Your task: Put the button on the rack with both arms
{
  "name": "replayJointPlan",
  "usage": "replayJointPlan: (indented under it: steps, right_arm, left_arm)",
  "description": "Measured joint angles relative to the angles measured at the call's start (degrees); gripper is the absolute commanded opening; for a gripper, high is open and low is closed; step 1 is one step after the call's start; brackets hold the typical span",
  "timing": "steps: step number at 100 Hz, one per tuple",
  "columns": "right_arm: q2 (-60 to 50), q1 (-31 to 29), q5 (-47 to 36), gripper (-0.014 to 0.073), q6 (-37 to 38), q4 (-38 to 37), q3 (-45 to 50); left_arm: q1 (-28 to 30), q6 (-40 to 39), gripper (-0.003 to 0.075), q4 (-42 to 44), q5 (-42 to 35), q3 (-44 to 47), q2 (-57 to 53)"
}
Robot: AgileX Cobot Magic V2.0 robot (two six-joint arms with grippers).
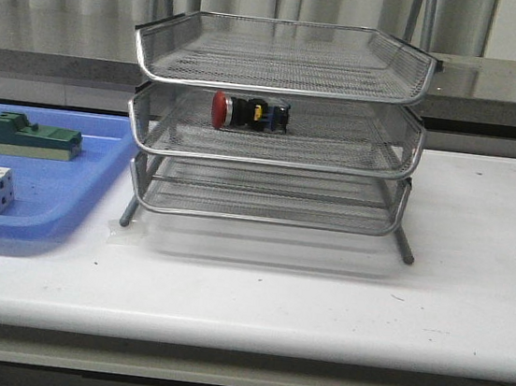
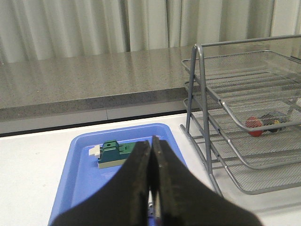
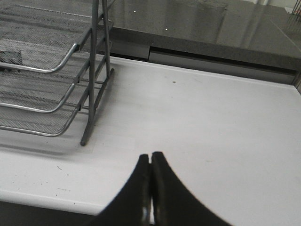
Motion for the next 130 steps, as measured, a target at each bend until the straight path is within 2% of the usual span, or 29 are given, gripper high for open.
replayJointPlan:
  steps: [76,88,98,117,130]
  right_arm:
    - [-0.1,0.3,0.0,-0.0057,0.0,0.0,0.0]
    - [-0.2,2.1,-3.2,-0.0057,0.6,-1.3,1.6]
    - [-1.4,4.4,-7.5,-0.0057,4.8,-5.3,4.6]
    - [-5.3,5.9,-14.7,-0.0057,18.5,-14.8,11.8]
    - [-8.5,5.9,-17.4,-0.0057,21.9,-17.0,16.1]
  left_arm:
    - [0.0,0.0,-0.002,0.0,0.0,0.0,0.0]
    - [0.0,0.0,-0.002,0.0,0.0,0.0,0.0]
    - [0.0,0.0,-0.002,0.0,0.0,0.0,0.0]
    - [0.0,0.0,-0.002,0.0,0.0,0.0,0.0]
    - [0.0,0.0,-0.002,0.0,0.0,0.0,0.0]
